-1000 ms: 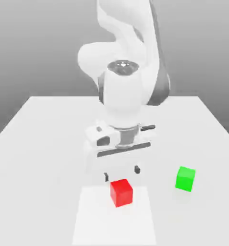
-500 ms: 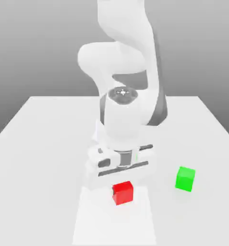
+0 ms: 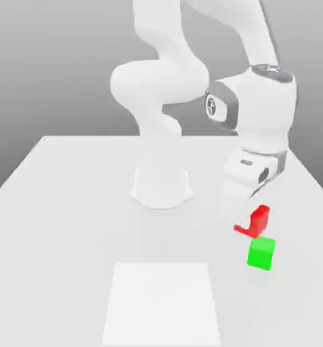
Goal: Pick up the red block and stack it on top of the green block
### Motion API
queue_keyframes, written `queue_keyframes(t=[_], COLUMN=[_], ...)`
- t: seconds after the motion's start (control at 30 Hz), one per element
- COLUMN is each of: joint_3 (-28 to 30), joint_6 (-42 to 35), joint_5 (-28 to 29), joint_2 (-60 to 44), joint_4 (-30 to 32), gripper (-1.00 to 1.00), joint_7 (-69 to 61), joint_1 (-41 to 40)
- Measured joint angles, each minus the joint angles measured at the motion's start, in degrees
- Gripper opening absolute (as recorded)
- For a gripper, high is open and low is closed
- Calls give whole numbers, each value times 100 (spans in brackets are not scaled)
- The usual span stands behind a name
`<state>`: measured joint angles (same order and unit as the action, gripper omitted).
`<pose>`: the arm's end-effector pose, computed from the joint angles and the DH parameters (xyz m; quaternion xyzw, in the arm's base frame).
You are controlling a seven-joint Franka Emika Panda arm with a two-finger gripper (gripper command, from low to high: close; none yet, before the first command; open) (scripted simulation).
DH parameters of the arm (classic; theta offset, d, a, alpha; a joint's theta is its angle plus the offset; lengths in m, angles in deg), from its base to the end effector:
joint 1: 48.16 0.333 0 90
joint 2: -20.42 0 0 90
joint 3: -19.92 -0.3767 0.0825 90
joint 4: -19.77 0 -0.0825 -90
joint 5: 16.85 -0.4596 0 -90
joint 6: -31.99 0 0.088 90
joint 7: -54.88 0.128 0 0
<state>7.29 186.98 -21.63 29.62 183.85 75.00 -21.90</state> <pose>0.2995 0.2319 0.2078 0.9922 0.1243 -0.0003 0.0000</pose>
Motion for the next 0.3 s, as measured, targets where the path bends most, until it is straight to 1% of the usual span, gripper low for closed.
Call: queue_keyframes(t=[0.1, 0.17, 0.2, 0.3], joint_3=[-56, -37, 20, 20], joint_6=[510, 898, 1086, 1086], joint_5=[255, 550, 728, 728], joint_2=[-540, -954, -1156, -1156], joint_4=[-22, -39, -48, -48], gripper=[-100, -100, 100, 100], joint_7=[166, 372, 497, 497], joint_1=[-7, -64, -53, -55])
